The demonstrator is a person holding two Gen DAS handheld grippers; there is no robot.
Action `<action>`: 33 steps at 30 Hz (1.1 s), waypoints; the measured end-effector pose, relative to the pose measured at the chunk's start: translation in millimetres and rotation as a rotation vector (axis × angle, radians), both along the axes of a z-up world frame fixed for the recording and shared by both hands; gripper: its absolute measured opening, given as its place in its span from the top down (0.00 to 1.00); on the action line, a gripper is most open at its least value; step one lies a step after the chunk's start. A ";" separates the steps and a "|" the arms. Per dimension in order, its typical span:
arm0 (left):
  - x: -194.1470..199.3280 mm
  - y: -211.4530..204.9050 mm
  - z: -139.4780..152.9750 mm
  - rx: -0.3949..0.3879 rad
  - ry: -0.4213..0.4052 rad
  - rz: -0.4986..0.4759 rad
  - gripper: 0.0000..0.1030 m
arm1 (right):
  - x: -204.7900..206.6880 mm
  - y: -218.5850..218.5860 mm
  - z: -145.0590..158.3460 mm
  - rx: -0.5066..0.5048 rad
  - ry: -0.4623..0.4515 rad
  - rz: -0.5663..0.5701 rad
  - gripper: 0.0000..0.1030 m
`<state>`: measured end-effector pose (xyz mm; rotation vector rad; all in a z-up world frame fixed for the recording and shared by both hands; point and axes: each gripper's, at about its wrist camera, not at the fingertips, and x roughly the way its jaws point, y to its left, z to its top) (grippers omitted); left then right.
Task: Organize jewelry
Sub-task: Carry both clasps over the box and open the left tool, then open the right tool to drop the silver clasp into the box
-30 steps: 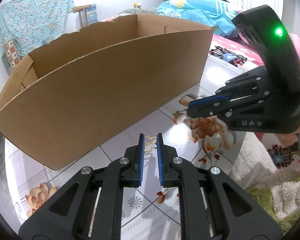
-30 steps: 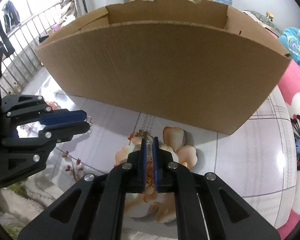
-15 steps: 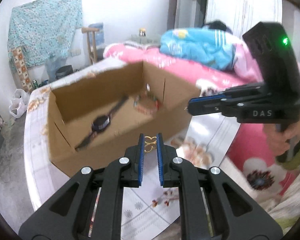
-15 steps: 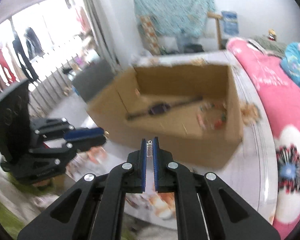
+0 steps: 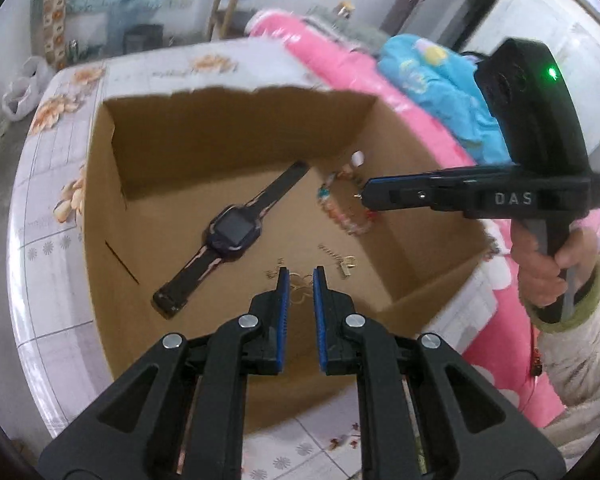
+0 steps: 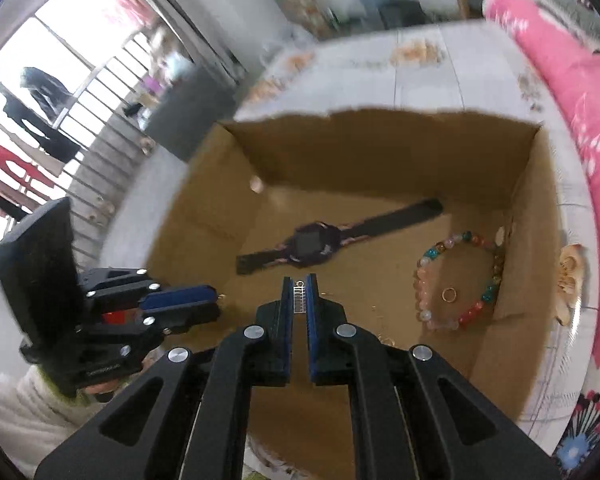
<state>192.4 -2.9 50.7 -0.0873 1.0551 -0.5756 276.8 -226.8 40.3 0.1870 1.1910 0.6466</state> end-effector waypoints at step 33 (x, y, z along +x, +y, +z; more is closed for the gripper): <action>-72.1 12.2 65.8 0.036 -0.311 0.044 0.27 | -91.6 -58.3 84.1 0.132 -0.332 -0.055 0.65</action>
